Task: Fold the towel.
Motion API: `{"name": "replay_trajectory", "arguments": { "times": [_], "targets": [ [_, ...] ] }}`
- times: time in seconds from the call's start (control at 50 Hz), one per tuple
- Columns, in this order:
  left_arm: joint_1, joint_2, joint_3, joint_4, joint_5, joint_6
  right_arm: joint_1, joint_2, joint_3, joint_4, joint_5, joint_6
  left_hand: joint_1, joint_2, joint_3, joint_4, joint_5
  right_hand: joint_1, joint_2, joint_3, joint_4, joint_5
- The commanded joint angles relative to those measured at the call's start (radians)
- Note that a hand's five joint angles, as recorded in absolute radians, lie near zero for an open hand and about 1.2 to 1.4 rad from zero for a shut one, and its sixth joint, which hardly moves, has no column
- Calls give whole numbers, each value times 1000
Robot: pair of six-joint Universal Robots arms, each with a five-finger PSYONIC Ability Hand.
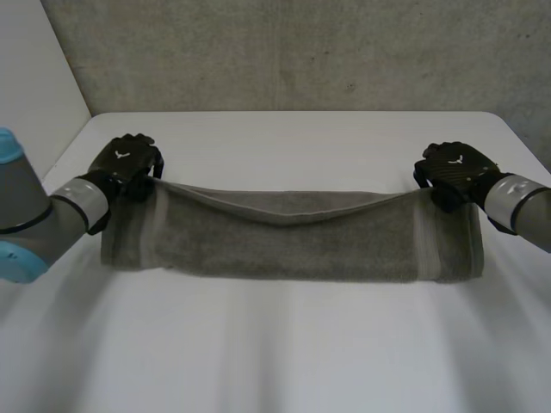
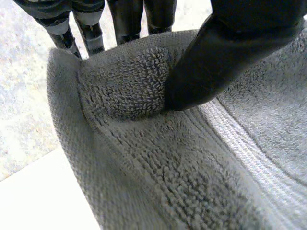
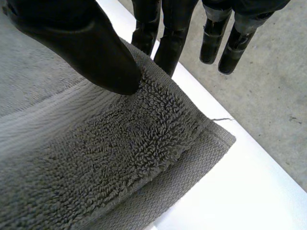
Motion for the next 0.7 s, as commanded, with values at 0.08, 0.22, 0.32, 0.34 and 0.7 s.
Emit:
{"name": "replay_trajectory", "arguments": {
  "times": [0.08,0.22,0.32,0.34,0.7],
  "targets": [
    [-19,-120,120,-1,-87,68,37,118,-126,-76,68,11,97,58,-52,-59,69,72,58,-43,-76,52],
    [-18,-138,141,4,-93,68,54,196,-212,-92,84,11,97,58,-52,-59,69,72,58,-43,-76,52],
    [-19,-149,154,4,-99,68,68,236,-253,-92,94,11,97,58,-52,-59,69,72,58,-43,-76,52],
    [-19,-153,154,4,-99,68,75,247,-266,-92,99,11,97,58,-52,-59,69,72,58,-43,-76,52],
    [-24,-80,129,-11,-219,66,112,151,-235,-153,206,51,-1103,-1142,-52,-59,-1132,-1150,-1164,-43,-76,-1170]
  ]
}}
